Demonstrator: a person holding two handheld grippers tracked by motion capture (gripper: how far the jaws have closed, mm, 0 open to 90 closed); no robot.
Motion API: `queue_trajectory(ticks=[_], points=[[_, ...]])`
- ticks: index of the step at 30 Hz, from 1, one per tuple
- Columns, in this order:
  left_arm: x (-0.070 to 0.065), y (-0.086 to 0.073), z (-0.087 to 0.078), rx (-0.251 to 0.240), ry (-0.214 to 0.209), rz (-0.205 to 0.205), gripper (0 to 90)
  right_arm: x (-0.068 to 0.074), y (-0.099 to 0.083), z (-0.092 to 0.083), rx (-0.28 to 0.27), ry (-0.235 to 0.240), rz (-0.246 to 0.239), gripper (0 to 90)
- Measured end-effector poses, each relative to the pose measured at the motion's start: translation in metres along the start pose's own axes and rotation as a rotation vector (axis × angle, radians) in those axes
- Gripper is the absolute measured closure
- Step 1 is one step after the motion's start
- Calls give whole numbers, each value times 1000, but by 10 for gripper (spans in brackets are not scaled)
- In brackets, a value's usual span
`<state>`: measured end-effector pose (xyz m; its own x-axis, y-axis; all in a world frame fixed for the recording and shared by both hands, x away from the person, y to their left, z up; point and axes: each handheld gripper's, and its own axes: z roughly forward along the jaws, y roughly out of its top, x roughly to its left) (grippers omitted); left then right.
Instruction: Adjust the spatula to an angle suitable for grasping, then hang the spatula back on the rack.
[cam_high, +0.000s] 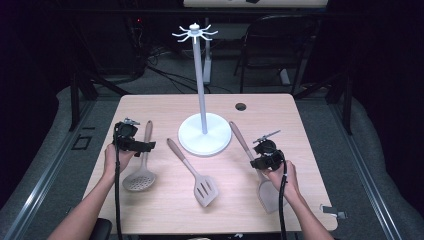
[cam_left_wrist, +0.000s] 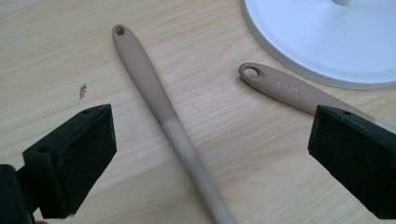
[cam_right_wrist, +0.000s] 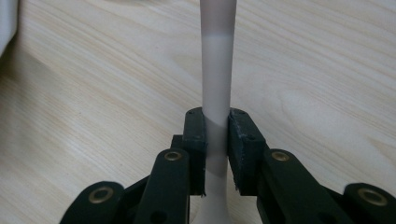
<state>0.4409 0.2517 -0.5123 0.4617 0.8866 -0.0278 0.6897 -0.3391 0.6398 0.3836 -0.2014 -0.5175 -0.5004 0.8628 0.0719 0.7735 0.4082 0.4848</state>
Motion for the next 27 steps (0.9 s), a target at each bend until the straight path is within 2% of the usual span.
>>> queue_trajectory(ticks=[3,4,5,7,8,15,16,24,27], points=[[-2,1,1,0,2,9,9,2,0,-1,-15,6,-3,786],[-2,1,1,-1,-4,11,8,2,1,-4,-1,-5,-22,786],[-3,1,1,3,-7,8,8,5,1,-4,-26,21,-16,786],[-4,1,2,1,-8,14,8,6,1,-4,-29,24,-18,786],[-4,2,2,5,-13,16,8,10,2,-4,-48,37,-25,786],[-5,2,2,-2,-15,17,8,19,4,-5,-56,51,-39,786],[-6,2,2,-2,-16,17,8,20,5,-6,-42,41,-66,786],[-13,5,0,-8,-32,40,8,26,6,-8,-67,47,-70,786],[-18,6,1,-12,-53,28,6,29,7,-8,-77,55,-75,786]])
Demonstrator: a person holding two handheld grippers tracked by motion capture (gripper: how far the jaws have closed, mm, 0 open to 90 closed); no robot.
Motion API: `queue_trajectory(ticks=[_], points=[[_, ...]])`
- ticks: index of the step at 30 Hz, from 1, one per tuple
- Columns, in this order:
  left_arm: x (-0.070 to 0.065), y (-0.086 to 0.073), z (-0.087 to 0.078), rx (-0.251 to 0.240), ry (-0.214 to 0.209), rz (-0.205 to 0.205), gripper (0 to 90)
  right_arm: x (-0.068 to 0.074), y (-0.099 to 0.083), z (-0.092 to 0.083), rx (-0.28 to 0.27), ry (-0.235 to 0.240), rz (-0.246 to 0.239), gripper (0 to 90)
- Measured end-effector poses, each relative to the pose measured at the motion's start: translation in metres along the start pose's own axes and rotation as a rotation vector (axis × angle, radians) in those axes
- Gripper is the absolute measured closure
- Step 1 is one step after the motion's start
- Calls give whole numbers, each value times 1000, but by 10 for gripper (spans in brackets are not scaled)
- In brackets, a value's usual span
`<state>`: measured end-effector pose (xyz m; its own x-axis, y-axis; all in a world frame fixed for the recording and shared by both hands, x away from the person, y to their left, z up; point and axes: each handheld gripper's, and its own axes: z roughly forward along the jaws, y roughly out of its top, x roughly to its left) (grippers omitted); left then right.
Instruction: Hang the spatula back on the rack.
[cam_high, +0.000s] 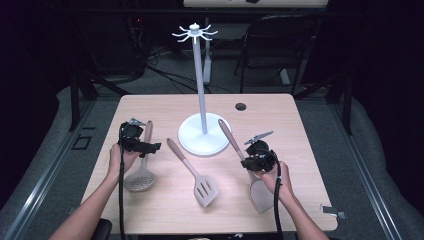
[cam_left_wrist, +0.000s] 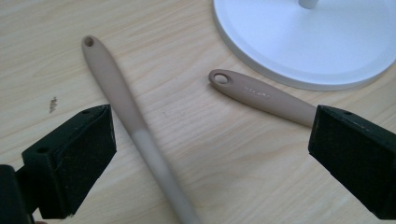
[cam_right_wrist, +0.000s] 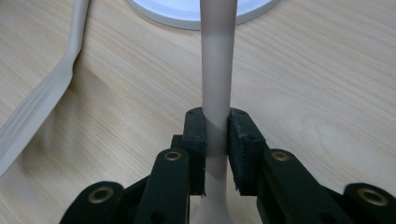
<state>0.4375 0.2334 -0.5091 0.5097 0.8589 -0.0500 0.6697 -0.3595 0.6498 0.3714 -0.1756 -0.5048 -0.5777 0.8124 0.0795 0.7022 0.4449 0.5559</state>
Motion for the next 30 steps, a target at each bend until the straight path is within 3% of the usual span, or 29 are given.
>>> queue_trajectory(ticks=[4,7,13,17,20,24,27,30], points=[[-7,4,-1,-27,-42,-18,6,3,2,-1,-8,-9,-18,786],[-19,8,0,-41,-98,-27,1,7,4,-1,-16,-12,-29,786],[-47,20,3,-57,-157,24,0,9,6,0,-26,-4,-22,786],[-61,27,8,-67,-194,33,0,11,9,2,-33,-17,-28,786],[-72,30,12,-64,-204,58,0,12,10,2,-41,-14,-28,786],[-82,34,14,-88,-244,56,0,15,13,3,-53,-17,-37,786],[-93,38,16,-122,-300,53,0,19,14,6,-63,-19,-40,786],[-101,39,19,-126,-307,71,0,21,16,6,-75,-21,-48,786]])
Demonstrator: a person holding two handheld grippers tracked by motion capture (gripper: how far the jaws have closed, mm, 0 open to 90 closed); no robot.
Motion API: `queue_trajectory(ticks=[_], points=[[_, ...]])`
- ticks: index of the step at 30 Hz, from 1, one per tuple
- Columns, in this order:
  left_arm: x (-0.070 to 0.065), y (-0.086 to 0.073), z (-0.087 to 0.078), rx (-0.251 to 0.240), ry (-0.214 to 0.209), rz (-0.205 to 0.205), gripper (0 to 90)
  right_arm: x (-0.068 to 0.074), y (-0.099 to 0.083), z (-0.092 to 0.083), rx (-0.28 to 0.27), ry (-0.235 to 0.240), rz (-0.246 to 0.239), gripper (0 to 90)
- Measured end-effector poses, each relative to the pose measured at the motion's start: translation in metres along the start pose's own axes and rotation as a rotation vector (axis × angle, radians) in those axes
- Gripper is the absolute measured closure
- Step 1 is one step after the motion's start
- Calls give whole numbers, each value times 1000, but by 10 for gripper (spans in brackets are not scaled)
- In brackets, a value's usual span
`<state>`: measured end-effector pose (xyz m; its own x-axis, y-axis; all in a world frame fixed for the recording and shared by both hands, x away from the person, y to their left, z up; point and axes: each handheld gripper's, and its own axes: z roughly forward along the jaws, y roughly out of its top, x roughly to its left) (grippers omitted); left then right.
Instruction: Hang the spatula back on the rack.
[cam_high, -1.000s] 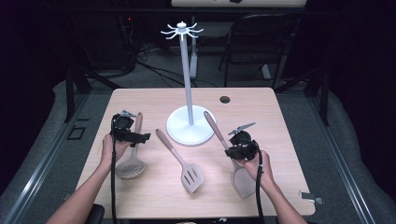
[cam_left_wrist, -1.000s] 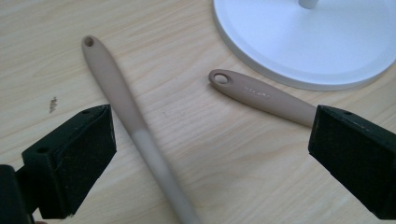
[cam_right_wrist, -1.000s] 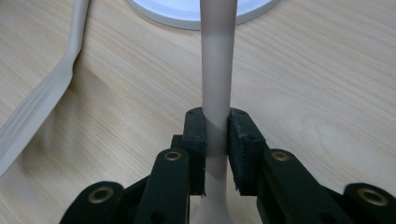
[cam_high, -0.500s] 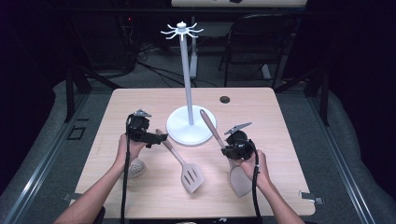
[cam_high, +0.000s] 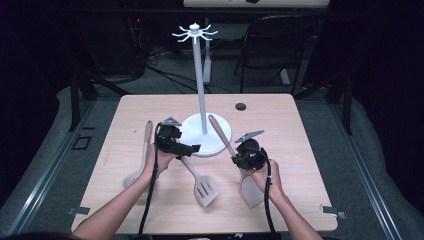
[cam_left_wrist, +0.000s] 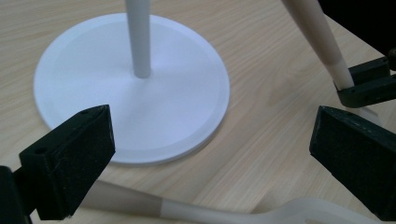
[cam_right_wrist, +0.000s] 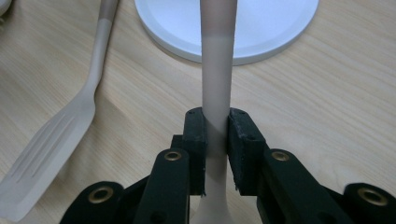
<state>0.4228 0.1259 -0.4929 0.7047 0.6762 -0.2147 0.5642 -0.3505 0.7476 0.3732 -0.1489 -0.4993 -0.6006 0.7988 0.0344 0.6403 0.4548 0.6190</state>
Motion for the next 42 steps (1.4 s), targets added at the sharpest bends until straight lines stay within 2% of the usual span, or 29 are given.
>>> queue_trajectory(ticks=[6,7,9,11,14,16,22,25,29,33,35,39,42], points=[[-14,4,14,-7,-61,10,24,4,3,2,-10,6,-9,786],[-16,4,15,-11,-76,4,52,5,3,3,-12,-1,-12,786],[-19,6,20,-17,-113,3,181,8,4,4,-8,3,-21,785],[-22,8,24,-21,-130,3,199,9,4,4,-10,2,-26,785],[-25,11,31,-36,-164,-22,253,10,4,3,-12,3,-35,785],[-26,11,33,-40,-165,-26,284,11,4,3,-17,1,-33,784],[-30,12,42,-73,-224,-62,363,13,4,4,-10,-3,-47,784],[-32,12,44,-70,-219,-63,382,15,4,4,-17,-3,-50,784],[-34,9,50,-67,-224,-92,452,17,5,4,-12,-11,-72,783],[-38,10,50,-76,-235,-68,535,17,4,5,-18,-14,-71,783],[-39,9,50,-79,-230,-72,542,19,4,5,-9,-14,-83,783],[-36,8,50,-87,-262,-87,568,19,3,4,-17,-15,-86,781],[-36,8,49,-96,-276,-92,591,17,3,2,-25,4,-82,747]])
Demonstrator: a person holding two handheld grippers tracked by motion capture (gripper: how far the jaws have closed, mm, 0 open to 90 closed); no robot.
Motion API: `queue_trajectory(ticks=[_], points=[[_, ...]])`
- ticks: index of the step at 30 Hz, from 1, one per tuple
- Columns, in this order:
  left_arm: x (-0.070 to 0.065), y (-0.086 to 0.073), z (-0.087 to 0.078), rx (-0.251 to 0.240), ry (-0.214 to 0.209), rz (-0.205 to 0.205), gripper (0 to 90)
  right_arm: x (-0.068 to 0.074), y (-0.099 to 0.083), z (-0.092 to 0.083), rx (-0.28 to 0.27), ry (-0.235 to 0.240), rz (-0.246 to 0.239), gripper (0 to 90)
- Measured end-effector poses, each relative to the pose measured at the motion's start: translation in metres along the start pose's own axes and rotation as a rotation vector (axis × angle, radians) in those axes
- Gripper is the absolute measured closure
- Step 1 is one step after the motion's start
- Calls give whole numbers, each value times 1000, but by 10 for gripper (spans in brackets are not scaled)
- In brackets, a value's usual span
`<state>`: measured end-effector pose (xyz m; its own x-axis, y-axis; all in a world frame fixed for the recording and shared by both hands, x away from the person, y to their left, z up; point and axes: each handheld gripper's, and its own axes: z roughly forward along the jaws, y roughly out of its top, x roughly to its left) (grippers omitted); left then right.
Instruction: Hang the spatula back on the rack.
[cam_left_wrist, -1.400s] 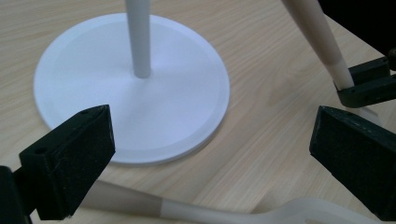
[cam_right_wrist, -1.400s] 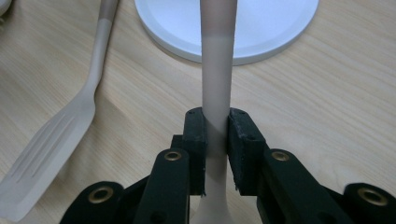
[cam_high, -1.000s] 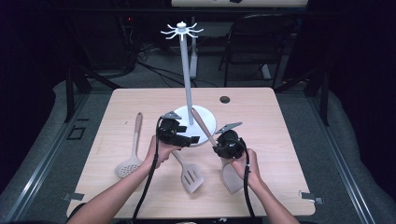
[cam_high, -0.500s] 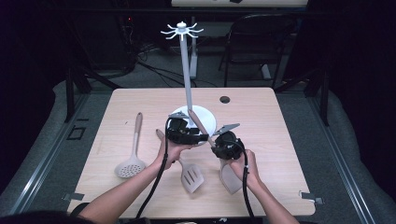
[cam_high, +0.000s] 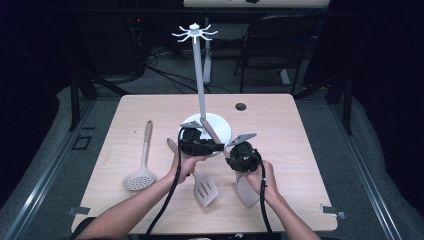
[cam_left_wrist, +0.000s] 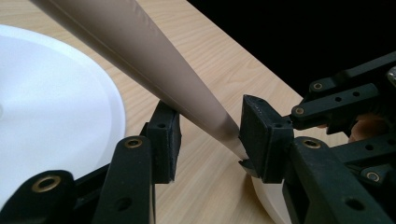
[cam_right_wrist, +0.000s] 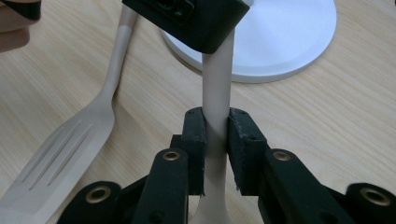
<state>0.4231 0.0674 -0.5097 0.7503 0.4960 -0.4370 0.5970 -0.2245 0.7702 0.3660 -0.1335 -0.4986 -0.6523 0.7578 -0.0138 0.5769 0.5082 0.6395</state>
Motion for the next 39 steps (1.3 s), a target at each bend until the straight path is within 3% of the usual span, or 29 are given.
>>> queue_trajectory(ticks=[1,2,5,6,8,10,12,17,26,34,39], points=[[0,0,0,-2,-2,-2,591,0,0,0,0,0,0,747],[0,0,-2,1,-4,0,600,-2,-1,-2,3,14,0,686],[0,0,-2,0,-3,1,605,-5,-4,-3,18,27,7,672],[-1,1,-3,-4,0,4,608,-10,-8,-1,50,55,21,660],[-1,1,-3,-7,0,7,612,-10,-10,0,49,57,25,676],[-2,2,-5,-11,8,17,620,-11,-14,1,46,69,28,773],[-3,3,-6,-15,16,24,625,-8,-11,0,60,44,2,780],[-4,6,-11,-35,36,37,626,-3,-7,0,26,13,2,783],[-10,7,-11,-19,38,66,625,3,-2,1,-18,-15,-12,784],[-16,9,-17,-69,43,106,662,3,-1,-5,-61,-13,-12,769],[-11,15,-23,-84,34,71,692,-2,-3,-11,-78,12,13,628]])
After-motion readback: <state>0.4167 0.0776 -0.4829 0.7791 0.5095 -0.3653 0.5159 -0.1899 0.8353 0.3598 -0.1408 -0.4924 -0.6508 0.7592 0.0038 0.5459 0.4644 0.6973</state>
